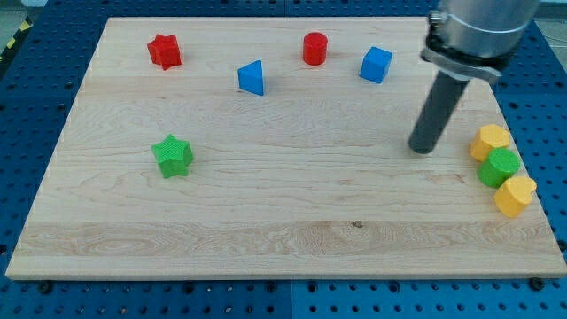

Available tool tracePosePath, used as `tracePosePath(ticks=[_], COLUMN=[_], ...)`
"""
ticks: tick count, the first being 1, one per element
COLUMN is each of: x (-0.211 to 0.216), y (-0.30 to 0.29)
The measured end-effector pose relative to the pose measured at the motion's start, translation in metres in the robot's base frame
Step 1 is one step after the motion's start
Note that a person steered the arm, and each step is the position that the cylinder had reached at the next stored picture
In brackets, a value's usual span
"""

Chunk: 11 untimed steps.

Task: Move your arm below the green star

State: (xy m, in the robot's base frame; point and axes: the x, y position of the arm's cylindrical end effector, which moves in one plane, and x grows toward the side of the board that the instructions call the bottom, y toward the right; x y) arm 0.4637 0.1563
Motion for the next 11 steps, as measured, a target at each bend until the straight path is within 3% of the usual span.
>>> tracePosePath(ticks=[2, 6, 8, 11], x=[0.003, 0.105, 0.102, 0.083], y=[-0.086, -0.186, -0.277, -0.298])
